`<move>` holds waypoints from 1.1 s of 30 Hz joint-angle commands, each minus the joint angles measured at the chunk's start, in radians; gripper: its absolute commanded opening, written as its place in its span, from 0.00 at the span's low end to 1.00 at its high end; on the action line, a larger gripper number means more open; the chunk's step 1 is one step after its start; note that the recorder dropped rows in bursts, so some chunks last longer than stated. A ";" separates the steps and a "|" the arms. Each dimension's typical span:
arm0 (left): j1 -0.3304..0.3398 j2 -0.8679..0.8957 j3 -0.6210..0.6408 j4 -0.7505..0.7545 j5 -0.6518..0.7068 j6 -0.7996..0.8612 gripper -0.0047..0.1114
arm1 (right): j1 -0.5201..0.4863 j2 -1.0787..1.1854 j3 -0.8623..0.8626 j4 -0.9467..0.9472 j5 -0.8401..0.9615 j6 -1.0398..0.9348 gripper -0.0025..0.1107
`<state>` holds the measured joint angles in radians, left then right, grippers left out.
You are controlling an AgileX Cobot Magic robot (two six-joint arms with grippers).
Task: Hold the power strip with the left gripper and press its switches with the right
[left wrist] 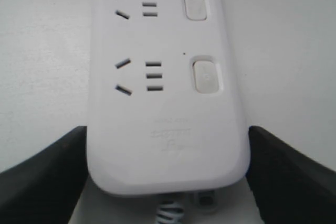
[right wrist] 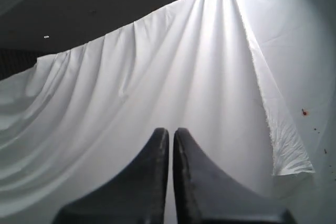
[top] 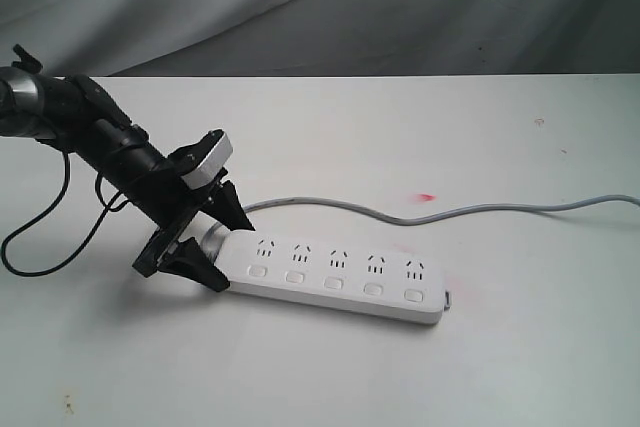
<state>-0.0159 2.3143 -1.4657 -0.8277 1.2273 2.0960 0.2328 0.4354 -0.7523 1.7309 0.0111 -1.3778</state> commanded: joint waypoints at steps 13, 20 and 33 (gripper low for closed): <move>0.001 -0.007 -0.006 -0.003 -0.006 -0.002 0.43 | -0.002 -0.032 -0.013 -0.431 -0.090 0.497 0.05; 0.001 -0.007 -0.006 -0.003 -0.006 -0.002 0.43 | -0.002 -0.032 -0.013 -1.209 0.112 1.326 0.05; 0.001 -0.007 -0.006 -0.003 -0.006 -0.002 0.43 | -0.002 -0.032 -0.013 -1.482 0.393 1.343 0.05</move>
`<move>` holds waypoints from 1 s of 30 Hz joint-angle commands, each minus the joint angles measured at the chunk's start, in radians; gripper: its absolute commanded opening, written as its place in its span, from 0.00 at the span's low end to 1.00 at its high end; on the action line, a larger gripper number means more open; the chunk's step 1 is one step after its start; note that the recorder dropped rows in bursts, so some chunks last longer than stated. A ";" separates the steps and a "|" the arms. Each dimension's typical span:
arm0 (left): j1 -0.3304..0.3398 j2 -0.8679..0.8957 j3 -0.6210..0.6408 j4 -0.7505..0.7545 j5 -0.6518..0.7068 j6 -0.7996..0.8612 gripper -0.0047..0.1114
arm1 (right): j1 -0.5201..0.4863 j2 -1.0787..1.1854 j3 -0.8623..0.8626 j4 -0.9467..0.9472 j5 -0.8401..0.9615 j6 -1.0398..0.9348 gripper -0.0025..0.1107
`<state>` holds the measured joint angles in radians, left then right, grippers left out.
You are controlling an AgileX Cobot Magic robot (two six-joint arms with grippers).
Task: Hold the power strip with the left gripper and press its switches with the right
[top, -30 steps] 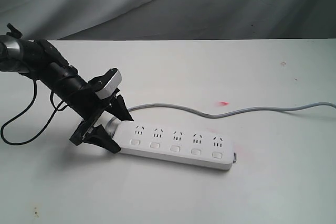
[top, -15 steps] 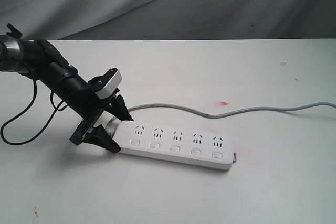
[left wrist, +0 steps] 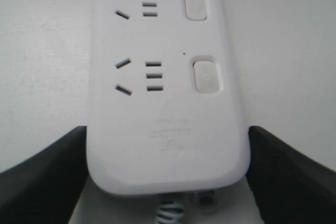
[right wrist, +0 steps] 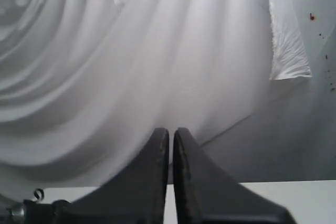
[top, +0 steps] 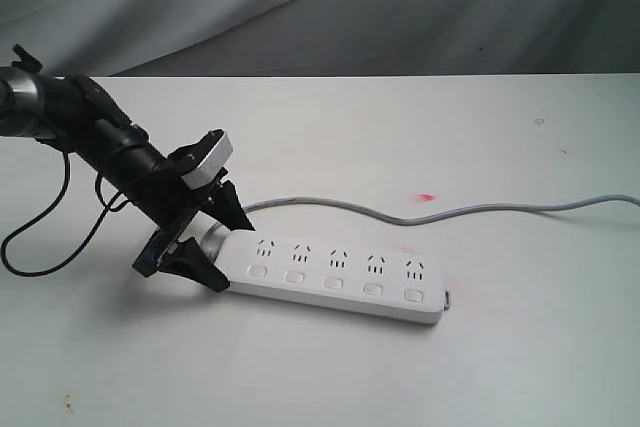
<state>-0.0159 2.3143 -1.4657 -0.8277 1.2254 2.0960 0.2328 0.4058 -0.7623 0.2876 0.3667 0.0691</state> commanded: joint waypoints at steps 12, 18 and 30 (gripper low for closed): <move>0.001 -0.007 -0.006 -0.003 -0.004 -0.002 0.43 | -0.002 -0.002 -0.002 -0.270 0.167 -0.043 0.05; 0.001 -0.007 -0.006 -0.003 -0.004 -0.002 0.43 | -0.138 -0.065 0.070 -0.332 0.171 0.033 0.05; 0.001 -0.007 -0.006 -0.003 -0.004 -0.002 0.43 | -0.308 -0.203 0.307 -0.334 0.123 -0.044 0.05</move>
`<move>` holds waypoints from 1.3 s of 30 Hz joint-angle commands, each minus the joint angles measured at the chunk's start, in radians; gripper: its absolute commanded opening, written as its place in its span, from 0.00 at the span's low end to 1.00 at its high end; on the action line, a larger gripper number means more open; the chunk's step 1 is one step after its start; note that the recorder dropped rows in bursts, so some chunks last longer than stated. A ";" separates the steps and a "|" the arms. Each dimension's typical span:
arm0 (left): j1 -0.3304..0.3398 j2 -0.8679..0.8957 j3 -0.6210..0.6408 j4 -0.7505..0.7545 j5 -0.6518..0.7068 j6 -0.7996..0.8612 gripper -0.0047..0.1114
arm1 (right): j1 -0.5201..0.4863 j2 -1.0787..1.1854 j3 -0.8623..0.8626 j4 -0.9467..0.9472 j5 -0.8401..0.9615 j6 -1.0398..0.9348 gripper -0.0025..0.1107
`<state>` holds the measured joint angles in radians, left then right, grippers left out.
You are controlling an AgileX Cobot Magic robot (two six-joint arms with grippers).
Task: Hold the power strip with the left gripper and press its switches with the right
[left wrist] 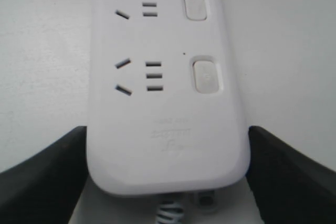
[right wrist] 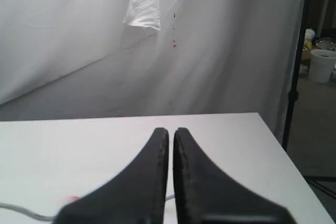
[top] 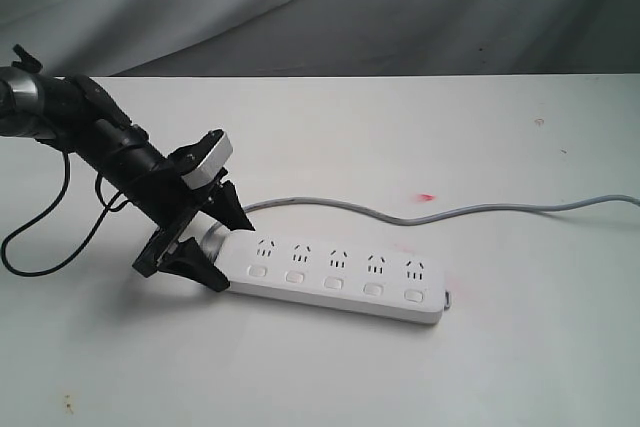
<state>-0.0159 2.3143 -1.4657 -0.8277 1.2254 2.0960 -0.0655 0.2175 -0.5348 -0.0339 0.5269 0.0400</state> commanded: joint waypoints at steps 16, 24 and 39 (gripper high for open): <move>0.001 -0.007 -0.006 -0.003 -0.004 -0.002 0.43 | -0.014 -0.217 0.482 0.004 -0.201 -0.013 0.05; 0.001 -0.007 -0.006 -0.003 -0.004 -0.002 0.43 | -0.014 -0.217 0.535 0.004 -0.187 -0.013 0.05; 0.001 -0.007 -0.006 -0.003 -0.004 -0.002 0.43 | -0.014 -0.217 0.535 0.004 -0.189 -0.010 0.05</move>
